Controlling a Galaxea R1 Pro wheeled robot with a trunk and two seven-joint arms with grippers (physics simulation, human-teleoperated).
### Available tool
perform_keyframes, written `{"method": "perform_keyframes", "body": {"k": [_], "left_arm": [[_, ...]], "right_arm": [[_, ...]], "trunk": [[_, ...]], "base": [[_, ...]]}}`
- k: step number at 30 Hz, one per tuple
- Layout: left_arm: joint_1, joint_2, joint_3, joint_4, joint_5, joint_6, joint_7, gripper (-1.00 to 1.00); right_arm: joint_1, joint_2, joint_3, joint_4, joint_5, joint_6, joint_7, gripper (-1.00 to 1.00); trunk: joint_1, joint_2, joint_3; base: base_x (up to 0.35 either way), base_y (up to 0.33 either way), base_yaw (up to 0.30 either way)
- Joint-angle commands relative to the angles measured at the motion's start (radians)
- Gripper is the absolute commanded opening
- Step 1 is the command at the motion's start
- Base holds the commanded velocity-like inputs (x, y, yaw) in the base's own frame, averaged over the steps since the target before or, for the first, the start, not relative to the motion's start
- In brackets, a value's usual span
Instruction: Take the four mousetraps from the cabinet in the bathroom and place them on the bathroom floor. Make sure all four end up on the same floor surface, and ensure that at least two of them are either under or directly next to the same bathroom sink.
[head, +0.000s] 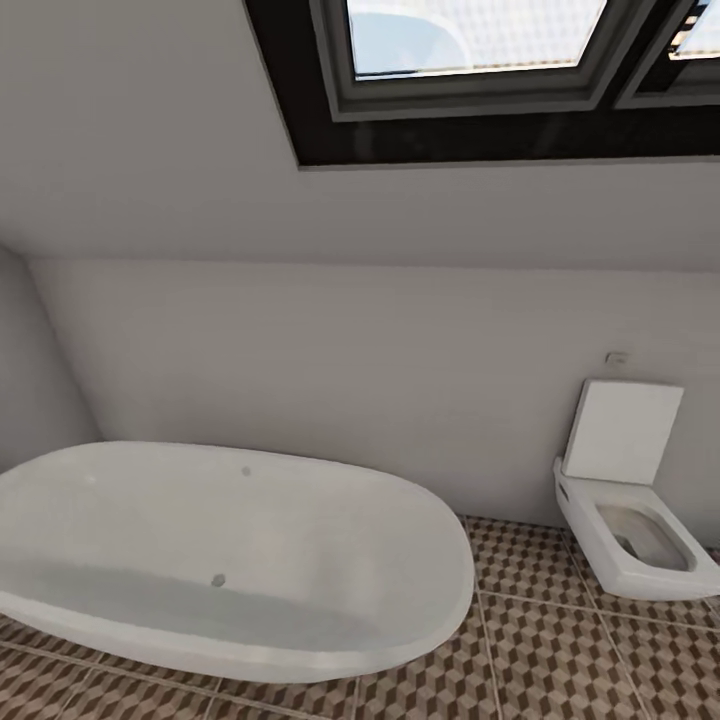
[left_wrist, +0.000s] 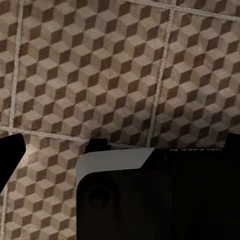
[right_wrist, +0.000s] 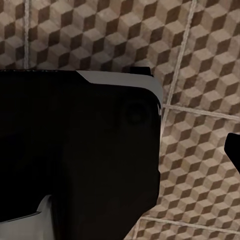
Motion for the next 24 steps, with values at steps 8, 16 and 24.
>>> {"method": "perform_keyframes", "body": {"k": [8, 16, 24], "left_arm": [[-0.001, 0.0, -0.009, 0.001, 0.01, -0.004, 0.002, 1.0], [-0.001, 0.0, -0.009, 0.001, 0.01, -0.004, 0.002, 1.0], [-0.001, 0.0, -0.009, 0.001, 0.01, -0.004, 0.002, 1.0]], "right_arm": [[-0.002, 0.002, 0.009, 0.003, -0.008, -0.008, 0.003, 1.0], [-0.002, 0.003, 0.009, 0.003, -0.008, -0.006, 0.003, 1.0], [-0.002, 0.002, 0.008, 0.003, -0.008, -0.005, 0.003, 1.0]], "trunk": [[0.0, -0.001, -0.001], [0.0, -0.001, 0.003], [0.0, -0.001, 0.007]], "base": [[0.0, 0.0, -0.065], [0.0, 0.0, -0.213], [0.0, 0.0, -0.264]]}}
